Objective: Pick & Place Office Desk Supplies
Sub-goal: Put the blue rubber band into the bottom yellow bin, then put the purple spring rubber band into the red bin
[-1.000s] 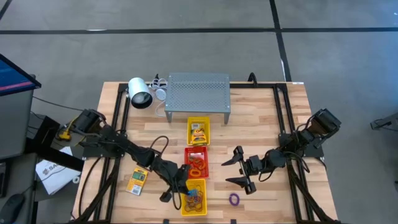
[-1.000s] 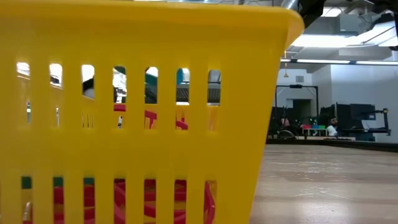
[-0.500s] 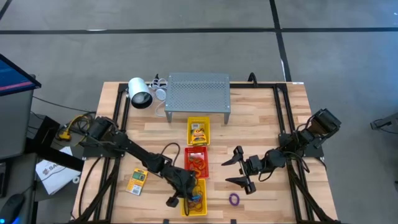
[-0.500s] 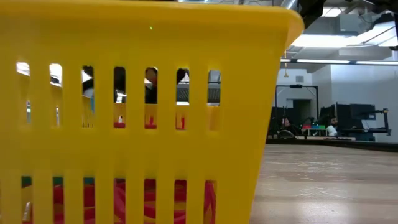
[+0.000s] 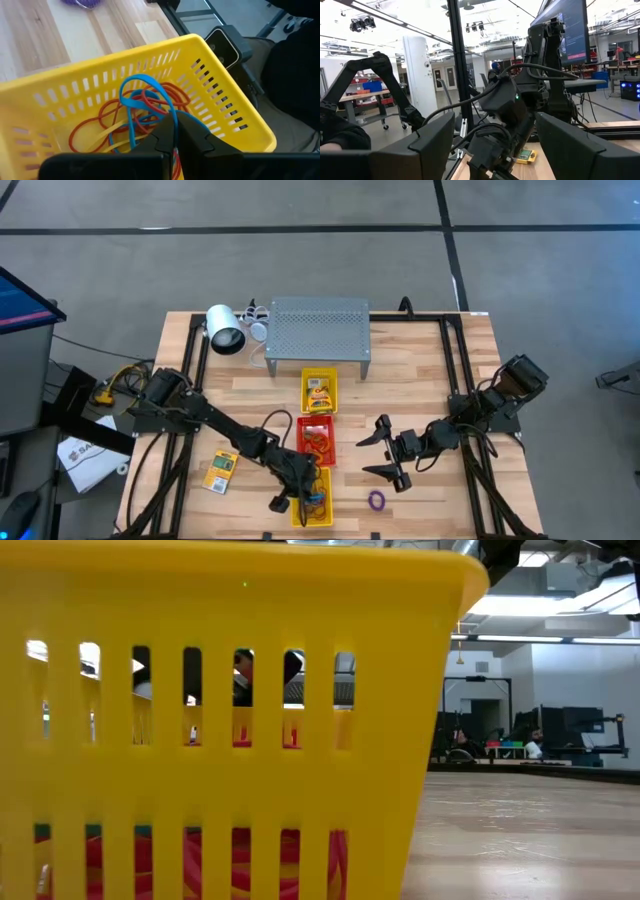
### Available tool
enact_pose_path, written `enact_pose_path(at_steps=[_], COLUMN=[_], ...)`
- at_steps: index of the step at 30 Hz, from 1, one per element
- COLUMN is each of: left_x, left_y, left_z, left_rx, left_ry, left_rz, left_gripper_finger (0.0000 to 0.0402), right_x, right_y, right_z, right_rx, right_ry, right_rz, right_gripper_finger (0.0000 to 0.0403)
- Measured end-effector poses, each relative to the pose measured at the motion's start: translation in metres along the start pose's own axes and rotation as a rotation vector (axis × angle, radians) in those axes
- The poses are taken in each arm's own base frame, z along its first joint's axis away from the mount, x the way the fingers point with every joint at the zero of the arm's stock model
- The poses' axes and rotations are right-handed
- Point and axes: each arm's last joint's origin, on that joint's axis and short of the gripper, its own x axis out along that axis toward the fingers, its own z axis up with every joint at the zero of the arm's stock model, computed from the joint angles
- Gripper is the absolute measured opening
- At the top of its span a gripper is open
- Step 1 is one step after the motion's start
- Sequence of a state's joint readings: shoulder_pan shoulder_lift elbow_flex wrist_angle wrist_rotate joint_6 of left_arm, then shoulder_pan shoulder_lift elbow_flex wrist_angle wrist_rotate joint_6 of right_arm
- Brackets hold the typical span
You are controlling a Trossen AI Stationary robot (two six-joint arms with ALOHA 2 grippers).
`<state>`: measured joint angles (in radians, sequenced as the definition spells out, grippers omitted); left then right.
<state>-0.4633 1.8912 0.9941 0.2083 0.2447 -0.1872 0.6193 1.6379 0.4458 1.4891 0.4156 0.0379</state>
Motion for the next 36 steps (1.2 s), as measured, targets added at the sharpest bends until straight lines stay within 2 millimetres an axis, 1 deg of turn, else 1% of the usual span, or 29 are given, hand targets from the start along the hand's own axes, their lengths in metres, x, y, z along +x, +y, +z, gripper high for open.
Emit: enact_pose_path(at_steps=[2, 4, 13, 15, 18, 20, 24, 30, 36], left_x=[0.0, 0.0, -0.001, -0.001, -0.005, -0.011, -0.031, -0.062, -0.086], left_y=[0.0, 0.0, 0.002, 0.004, 0.008, 0.01, 0.01, -0.002, -0.011], left_z=[0.0, 0.0, 0.001, 0.001, 0.003, 0.008, 0.018, 0.034, 0.04], left_rx=[0.0, 0.0, 0.002, 0.001, -0.007, -0.01, 0.002, 0.078, 0.117], left_ry=[0.0, 0.0, -0.003, -0.005, -0.009, -0.021, -0.036, -0.088, -0.085], left_rz=[0.0, 0.0, 0.005, 0.008, 0.02, 0.032, 0.092, 0.172, 0.212], left_gripper_finger=[0.0012, 0.0028, 0.0162, 0.0185, 0.0207, 0.0216, 0.0223, 0.0219, 0.022], right_x=[0.0, 0.0, 0.0, 0.0, 0.0, 0.0, 0.0, 0.0, 0.0], right_y=[0.0, 0.0, 0.0, 0.0, 0.0, 0.0, 0.0, 0.0, 0.0], right_z=[0.0, 0.0, 0.0, 0.0, 0.0, 0.0, 0.0, 0.0, -0.002], right_rx=[0.0, 0.0, 0.0, 0.0, 0.0, 0.0, 0.009, 0.013, 0.043], right_ry=[0.0, 0.0, 0.0, 0.0, 0.0, 0.0, 0.0, 0.004, 0.015], right_rz=[0.0, 0.0, 0.0, 0.0, 0.0, 0.0, 0.0, 0.0, -0.001], right_gripper_finger=[0.0273, 0.0273, 0.0273, 0.0273, 0.0273, 0.0273, 0.0273, 0.0273, 0.0273])
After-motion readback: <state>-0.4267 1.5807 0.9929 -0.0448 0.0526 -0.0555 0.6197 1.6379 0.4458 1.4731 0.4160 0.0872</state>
